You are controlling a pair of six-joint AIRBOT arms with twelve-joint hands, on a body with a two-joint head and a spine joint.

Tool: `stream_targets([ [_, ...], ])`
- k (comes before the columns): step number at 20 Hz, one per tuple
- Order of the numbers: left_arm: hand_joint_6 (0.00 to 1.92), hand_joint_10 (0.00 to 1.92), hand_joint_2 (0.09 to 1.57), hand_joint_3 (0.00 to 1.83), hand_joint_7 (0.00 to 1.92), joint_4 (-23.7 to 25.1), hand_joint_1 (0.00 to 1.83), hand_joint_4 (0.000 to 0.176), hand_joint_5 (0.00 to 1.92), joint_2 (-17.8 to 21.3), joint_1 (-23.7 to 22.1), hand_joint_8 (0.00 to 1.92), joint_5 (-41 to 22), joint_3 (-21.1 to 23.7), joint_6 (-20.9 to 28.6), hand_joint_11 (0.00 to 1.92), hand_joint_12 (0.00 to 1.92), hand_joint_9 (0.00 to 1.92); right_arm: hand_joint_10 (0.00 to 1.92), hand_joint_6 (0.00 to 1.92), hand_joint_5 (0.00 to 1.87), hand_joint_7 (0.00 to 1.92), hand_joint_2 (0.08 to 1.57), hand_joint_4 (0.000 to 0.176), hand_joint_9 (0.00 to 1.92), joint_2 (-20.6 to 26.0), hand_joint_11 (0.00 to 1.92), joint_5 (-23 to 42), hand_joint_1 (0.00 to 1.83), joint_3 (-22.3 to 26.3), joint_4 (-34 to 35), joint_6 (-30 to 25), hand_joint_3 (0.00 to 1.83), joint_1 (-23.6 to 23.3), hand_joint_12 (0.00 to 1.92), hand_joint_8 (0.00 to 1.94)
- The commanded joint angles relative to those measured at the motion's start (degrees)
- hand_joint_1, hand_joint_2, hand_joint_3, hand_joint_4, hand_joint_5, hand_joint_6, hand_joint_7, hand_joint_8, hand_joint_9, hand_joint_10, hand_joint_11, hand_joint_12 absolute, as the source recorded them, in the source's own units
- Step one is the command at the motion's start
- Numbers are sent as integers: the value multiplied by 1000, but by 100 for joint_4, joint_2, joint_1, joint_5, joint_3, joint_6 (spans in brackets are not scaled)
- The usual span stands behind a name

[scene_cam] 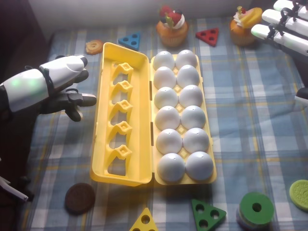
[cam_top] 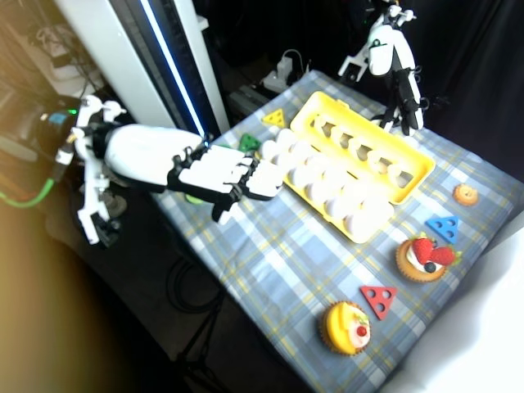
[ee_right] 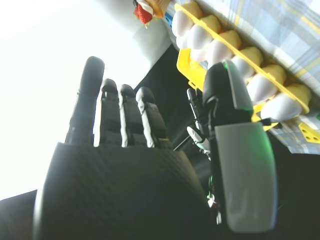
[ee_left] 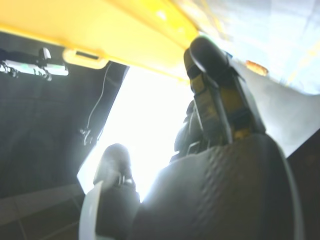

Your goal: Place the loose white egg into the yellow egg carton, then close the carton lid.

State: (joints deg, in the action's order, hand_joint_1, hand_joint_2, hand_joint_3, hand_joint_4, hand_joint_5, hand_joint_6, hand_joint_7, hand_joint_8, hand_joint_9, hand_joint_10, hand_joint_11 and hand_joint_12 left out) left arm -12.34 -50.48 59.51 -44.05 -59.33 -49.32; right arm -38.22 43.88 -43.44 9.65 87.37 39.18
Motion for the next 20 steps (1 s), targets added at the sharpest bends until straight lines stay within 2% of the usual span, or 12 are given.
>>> stream_targets([
  [1,0,106,1115,0,179,94,0,0,0,2,-73,14,-634,-6,130,402,1573,641,0,0,1,0,1231,0,0,22,0,714,790,-15,-13,36,17,-20,1921,0],
  [4,0,157,1126,0,166,193,0,0,0,33,-75,3,-676,4,246,530,1461,660,0,0,0,0,1231,0,0,21,0,708,774,-16,-12,36,19,-15,1921,0],
  [5,0,150,1131,1,161,231,0,0,0,36,-76,0,-709,0,306,508,1474,602,0,0,0,0,1234,0,0,18,0,708,765,-17,-7,36,21,-13,1921,0],
  [6,0,136,1141,3,160,247,0,0,0,40,-76,4,-745,1,337,334,1579,521,0,0,0,0,1234,0,0,17,0,707,758,-18,-1,36,22,-10,1921,0],
  [9,0,287,1106,2,122,319,0,1,0,71,-75,0,-973,30,482,372,1541,498,0,0,0,0,1241,0,0,14,0,707,739,-20,19,36,27,10,1921,0],
  [10,0,286,1099,0,72,335,0,19,0,92,-75,0,-1055,51,502,371,1508,475,0,0,0,0,1242,0,0,13,0,708,737,-21,23,36,28,13,1921,0],
  [12,0,299,1096,0,91,403,0,14,0,158,-75,9,-1227,119,520,429,1438,513,0,0,0,0,1240,0,0,12,0,708,740,-23,25,36,27,17,1921,0],
  [13,0,290,1103,2,87,427,0,2,0,173,-75,6,-1281,135,531,414,1416,498,0,0,0,0,1235,0,0,12,0,708,764,-24,25,36,26,17,1921,0],
  [14,0,299,1115,7,92,456,0,0,0,190,-77,7,-1354,157,546,424,1416,517,0,0,0,0,1230,0,0,10,0,708,782,-26,25,36,25,17,1921,0],
  [16,0,295,1100,0,78,516,0,18,0,210,-95,0,-1416,179,552,411,1401,508,0,0,0,0,1230,0,0,1,0,708,761,-30,27,36,26,17,1921,0],
  [18,0,293,1132,7,101,518,0,0,0,221,-101,5,-1310,155,552,329,1484,468,0,0,0,0,1230,0,0,1,0,708,786,-33,27,36,28,18,1921,0],
  [20,0,286,1181,17,105,516,0,0,0,235,-101,3,-1219,141,552,269,1516,437,0,0,0,0,1232,0,0,2,0,708,778,-33,27,36,30,18,1921,0],
])
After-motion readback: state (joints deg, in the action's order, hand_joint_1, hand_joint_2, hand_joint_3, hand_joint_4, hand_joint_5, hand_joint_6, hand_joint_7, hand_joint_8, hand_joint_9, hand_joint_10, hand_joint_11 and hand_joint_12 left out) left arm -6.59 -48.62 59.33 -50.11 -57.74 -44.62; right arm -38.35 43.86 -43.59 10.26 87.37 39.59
